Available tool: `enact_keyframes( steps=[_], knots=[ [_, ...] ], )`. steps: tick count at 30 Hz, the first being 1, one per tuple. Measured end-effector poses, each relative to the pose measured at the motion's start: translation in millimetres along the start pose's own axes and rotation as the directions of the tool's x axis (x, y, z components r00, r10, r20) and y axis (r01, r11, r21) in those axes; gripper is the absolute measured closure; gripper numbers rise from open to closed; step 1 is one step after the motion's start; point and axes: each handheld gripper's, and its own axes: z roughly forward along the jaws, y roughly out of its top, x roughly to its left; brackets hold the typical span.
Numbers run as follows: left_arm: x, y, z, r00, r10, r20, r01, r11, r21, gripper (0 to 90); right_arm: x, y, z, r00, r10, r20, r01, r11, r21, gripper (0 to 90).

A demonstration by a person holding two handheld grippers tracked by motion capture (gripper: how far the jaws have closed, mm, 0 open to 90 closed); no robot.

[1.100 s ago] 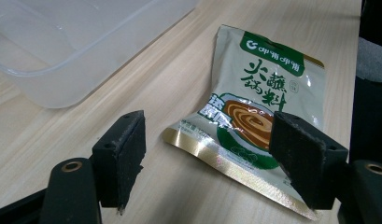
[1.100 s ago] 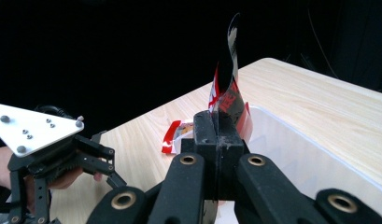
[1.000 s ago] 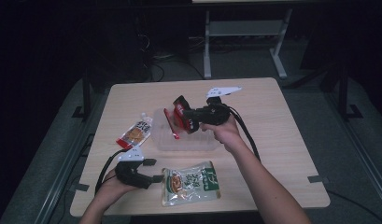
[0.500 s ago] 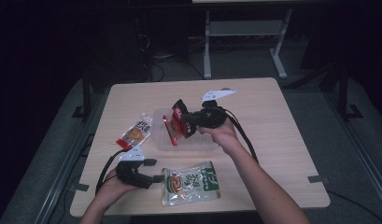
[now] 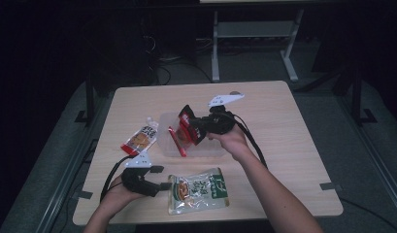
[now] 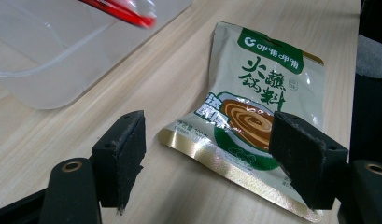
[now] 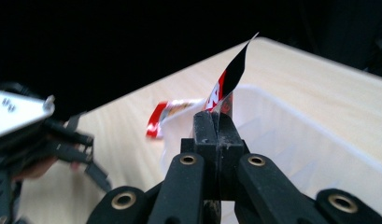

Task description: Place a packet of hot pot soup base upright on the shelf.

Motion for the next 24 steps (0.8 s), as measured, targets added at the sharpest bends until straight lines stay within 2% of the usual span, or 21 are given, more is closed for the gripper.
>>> enact_keyframes(
  steps=[2,4,5,9,11,17,18,24],
  knots=[
    [1.2,0.1,-0.6,0.9999,0.013,-0.004,-0.013,0.9999,0.011,27.1,-1.1,4.4,-0.2,0.9993,0.010,0.036,-0.009,1.000,-0.027,89.9],
    [1.2,0.1,-0.8,0.9999,0.013,-0.004,-0.013,0.9998,0.012,27.1,-1.6,5.2,0.8,0.9989,0.007,0.047,-0.006,0.999,-0.040,89.9],
    [1.1,0.1,-1.0,0.9999,0.010,-0.003,-0.010,0.9999,0.011,27.1,-1.8,6.7,3.7,0.9970,0.004,0.077,0.000,0.999,-0.054,89.9],
    [1.4,-0.4,-1.2,1.0000,0.006,-0.002,-0.006,1.0000,0.004,27.1,-1.3,6.5,9.5,0.9961,0.009,0.088,-0.002,0.998,-0.069,89.8],
    [1.8,-0.6,-1.9,1.0000,0.008,-0.002,-0.008,0.9999,0.006,27.1,1.8,3.7,14.2,0.9974,-0.006,0.071,0.009,0.999,-0.049,89.7],
    [2.3,-0.4,-2.0,0.9999,0.010,-0.004,-0.010,0.9999,0.006,27.1,5.4,2.6,12.9,0.9984,-0.029,0.048,0.031,0.999,-0.031,89.5],
    [1.0,-0.2,-1.3,1.0000,0.002,-0.001,-0.002,1.0000,-0.002,27.1,5.8,1.7,13.4,0.9987,-0.032,0.039,0.032,0.999,-0.002,89.4],
    [1.2,0.1,-0.8,1.0000,0.007,-0.003,-0.007,0.9999,0.009,27.1,8.0,-5.9,20.0,0.9975,-0.053,0.047,0.049,0.996,0.075,89.2]
  ],
)
